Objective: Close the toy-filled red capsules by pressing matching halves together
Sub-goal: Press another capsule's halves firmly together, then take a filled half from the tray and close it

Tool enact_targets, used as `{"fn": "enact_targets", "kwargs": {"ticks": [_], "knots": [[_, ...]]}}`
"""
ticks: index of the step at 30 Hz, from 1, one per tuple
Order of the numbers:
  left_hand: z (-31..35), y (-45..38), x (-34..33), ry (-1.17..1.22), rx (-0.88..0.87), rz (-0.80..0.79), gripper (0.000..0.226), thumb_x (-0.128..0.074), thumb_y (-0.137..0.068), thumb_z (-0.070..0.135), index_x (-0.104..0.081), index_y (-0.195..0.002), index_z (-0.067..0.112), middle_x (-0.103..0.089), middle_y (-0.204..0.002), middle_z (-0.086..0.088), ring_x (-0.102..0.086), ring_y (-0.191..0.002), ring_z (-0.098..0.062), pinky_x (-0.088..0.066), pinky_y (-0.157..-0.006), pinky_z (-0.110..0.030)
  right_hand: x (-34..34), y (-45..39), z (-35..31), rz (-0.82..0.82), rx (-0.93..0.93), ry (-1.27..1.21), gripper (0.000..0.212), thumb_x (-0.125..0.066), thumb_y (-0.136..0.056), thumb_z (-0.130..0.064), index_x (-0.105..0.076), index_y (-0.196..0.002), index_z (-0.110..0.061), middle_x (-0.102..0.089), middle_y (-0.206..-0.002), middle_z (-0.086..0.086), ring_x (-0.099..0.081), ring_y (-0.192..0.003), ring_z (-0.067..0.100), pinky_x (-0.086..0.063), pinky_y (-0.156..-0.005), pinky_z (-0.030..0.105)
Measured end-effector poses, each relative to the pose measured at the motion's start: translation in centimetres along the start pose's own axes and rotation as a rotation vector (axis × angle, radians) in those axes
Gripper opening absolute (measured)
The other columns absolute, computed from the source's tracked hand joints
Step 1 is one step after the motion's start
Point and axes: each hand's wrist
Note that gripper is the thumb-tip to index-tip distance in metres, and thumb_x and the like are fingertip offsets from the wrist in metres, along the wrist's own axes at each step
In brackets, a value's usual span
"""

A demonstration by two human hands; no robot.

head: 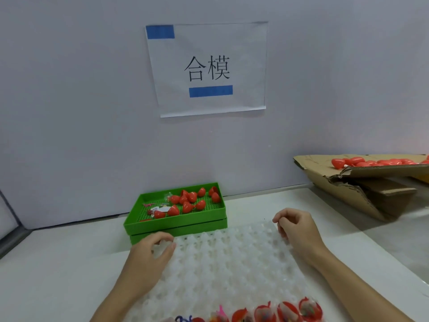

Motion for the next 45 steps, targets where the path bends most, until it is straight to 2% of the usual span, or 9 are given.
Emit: {"fn": "enact_targets", "kwargs": {"ticks": [8,19,22,26,29,34,40,43,45], "knots": [[-0.4,0.1,0.0,-0.019,-0.03,0.005,0.007,-0.065,-0.094,0.026,-0.067,-0.096,0.032,-0.066,-0.1,0.021,-0.054,-0.098,0.005,-0.038,-0.077,-0.011,-0.5,-0.2,0.5,-0.005,-0.003,0.036,0.041,-0.049,-0.085,0.007,-0.07,-0.063,-0.02,-0.057,-0.051,-0.001,-0.05,-0.048,0.011,-0.042,-0.051,0.027],[-0.4,0.3,0.0,-0.016,-0.036,0.022,0.008,-0.067,-0.093,0.023,-0.068,-0.092,0.031,-0.067,-0.096,0.019,-0.056,-0.097,-0.001,-0.041,-0.077,-0.021,-0.8,0.5,-0.5,0.024,0.006,0.084,0.039,-0.049,-0.088,0.003,-0.071,-0.069,-0.023,-0.059,-0.056,0.002,-0.05,-0.052,0.017,-0.041,-0.052,0.03],[-0.2,0.4,0.0,-0.018,-0.023,0.019,0.009,-0.068,-0.092,0.022,-0.068,-0.09,0.031,-0.068,-0.095,0.018,-0.058,-0.096,-0.005,-0.044,-0.079,-0.028,-0.5,0.8,-3.7,-0.036,0.111,0.194,0.033,-0.049,-0.091,-0.002,-0.072,-0.08,-0.024,-0.065,-0.066,0.009,-0.053,-0.051,0.019,-0.045,-0.049,0.027],[0.0,0.3,-0.1,-0.019,-0.019,0.013,0.011,-0.069,-0.091,0.019,-0.069,-0.088,0.029,-0.068,-0.092,0.016,-0.058,-0.095,-0.005,-0.044,-0.081,-0.033,2.8,-1.9,-11.4,-0.173,0.33,0.242,0.032,-0.051,-0.09,0.0,-0.074,-0.086,-0.021,-0.071,-0.069,0.001,-0.068,-0.061,0.013,-0.052,-0.057,0.024],[0.2,0.2,-0.2,-0.016,-0.007,0.009,0.012,-0.07,-0.09,0.017,-0.069,-0.088,0.028,-0.069,-0.093,0.013,-0.057,-0.096,-0.005,-0.044,-0.082,-0.033,7.3,-6.2,-16.4,-0.132,0.409,0.18,0.036,-0.047,-0.089,0.006,-0.075,-0.089,-0.016,-0.071,-0.067,-0.002,-0.066,-0.059,0.01,-0.051,-0.056,0.02],[0.2,0.1,-0.4,-0.028,0.004,0.01,0.021,-0.072,-0.087,0.013,-0.069,-0.089,0.033,-0.069,-0.09,0.013,-0.059,-0.094,-0.01,-0.045,-0.08,-0.036,14.2,-14.5,-16.2,-0.008,0.151,0.515,0.043,-0.039,-0.089,0.014,-0.069,-0.107,-0.011,-0.071,-0.101,0.013,-0.065,-0.09,0.023,-0.053,-0.082,0.035],[0.4,-0.4,-0.7,-0.06,0.009,-0.001,0.035,-0.077,-0.081,0.007,-0.068,-0.09,0.04,-0.068,-0.084,0.017,-0.062,-0.091,-0.019,-0.048,-0.078,-0.041,18.7,-18.4,-10.3,-0.272,-0.137,1.041,0.06,-0.046,-0.088,0.016,-0.053,-0.138,-0.018,-0.058,-0.134,0.012,-0.058,-0.116,0.03,-0.054,-0.085,0.034],[0.3,-0.5,-0.8,-0.091,0.006,-0.015,0.045,-0.078,-0.078,0.004,-0.065,-0.07,0.047,-0.068,-0.086,0.019,-0.062,-0.087,-0.02,-0.048,-0.075,-0.039,18.8,-19.1,-9.3,-0.44,-0.184,1.172,0.062,-0.057,-0.087,0.01,-0.052,-0.14,-0.022,-0.059,-0.134,0.01,-0.056,-0.117,0.027,-0.054,-0.091,0.035],[0.3,-0.6,-0.9,-0.1,-0.01,-0.001,0.063,-0.08,-0.075,0.0,-0.057,-0.083,0.059,-0.068,-0.082,0.017,-0.062,-0.083,-0.021,-0.046,-0.074,-0.027,18.6,-19.3,-8.7,-0.484,-0.144,1.288,0.059,-0.058,-0.087,0.005,-0.054,-0.138,-0.024,-0.061,-0.13,0.005,-0.057,-0.116,0.024,-0.053,-0.096,0.035]]}}
Point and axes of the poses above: each hand's wrist, its own y-axis away from the middle knuckle, its own x-axis out of the back of the hand, z = x × y
